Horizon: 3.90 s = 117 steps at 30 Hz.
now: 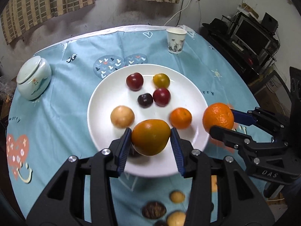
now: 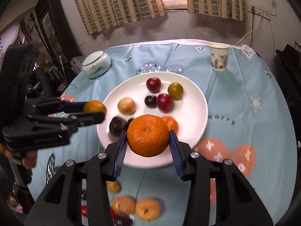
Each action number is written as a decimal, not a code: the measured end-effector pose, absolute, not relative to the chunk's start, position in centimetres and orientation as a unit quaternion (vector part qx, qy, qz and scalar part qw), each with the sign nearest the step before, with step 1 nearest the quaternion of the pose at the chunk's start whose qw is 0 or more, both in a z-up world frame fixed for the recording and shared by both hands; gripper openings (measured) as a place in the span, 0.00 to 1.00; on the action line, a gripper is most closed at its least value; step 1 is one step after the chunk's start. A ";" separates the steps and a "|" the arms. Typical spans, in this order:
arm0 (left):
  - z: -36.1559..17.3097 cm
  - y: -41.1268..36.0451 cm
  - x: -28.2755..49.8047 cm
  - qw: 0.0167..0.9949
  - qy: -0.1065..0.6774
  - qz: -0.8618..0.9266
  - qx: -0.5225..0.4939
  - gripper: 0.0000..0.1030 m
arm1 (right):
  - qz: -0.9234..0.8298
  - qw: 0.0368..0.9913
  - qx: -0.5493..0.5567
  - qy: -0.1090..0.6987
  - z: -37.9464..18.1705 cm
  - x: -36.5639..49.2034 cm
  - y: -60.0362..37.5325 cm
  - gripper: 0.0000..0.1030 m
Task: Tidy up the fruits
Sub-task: 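Place both oranges on the white plate and open both tools, then move both open tools back over the fruit cluster, then grasp a red plum with the left tool while the right tool grasps a dark plum, then carry the red plum and dark plum onto the white plate and open both tools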
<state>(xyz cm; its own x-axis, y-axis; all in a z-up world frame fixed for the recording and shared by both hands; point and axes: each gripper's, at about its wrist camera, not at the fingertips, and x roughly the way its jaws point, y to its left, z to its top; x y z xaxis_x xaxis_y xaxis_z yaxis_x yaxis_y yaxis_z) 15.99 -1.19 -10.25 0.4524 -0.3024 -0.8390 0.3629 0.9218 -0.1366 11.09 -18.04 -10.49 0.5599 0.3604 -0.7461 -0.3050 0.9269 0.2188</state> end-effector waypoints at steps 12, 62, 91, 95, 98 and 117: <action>-12.9 -2.0 20.2 0.852 0.492 -0.174 0.048 0.52 | 0.173 0.857 0.079 0.479 -13.3 19.6 -18.3 0.45; -18.7 1.0 -3.7 0.790 0.592 -0.161 0.003 0.46 | 0.261 0.816 -0.061 0.512 -18.8 -4.5 -16.8 0.30; -9.3 -0.8 -5.1 0.857 0.479 -0.163 0.093 0.32 | 0.281 0.848 -0.005 0.448 -12.6 -7.9 -15.8 0.30; -9.2 -0.5 -5.0 0.858 0.478 -0.163 0.094 0.32 | 0.286 0.852 0.001 0.439 -11.7 -7.9 -15.2 0.30; -9.4 -0.2 -4.8 0.857 0.480 -0.165 0.093 0.32 | 0.283 0.852 -0.001 0.440 -11.7 -7.8 -14.8 0.30; -12.1 -0.4 -1.7 0.834 0.515 -0.177 0.086 0.32 | 0.276 0.831 0.008 0.483 -14.3 -6.2 -14.2 0.30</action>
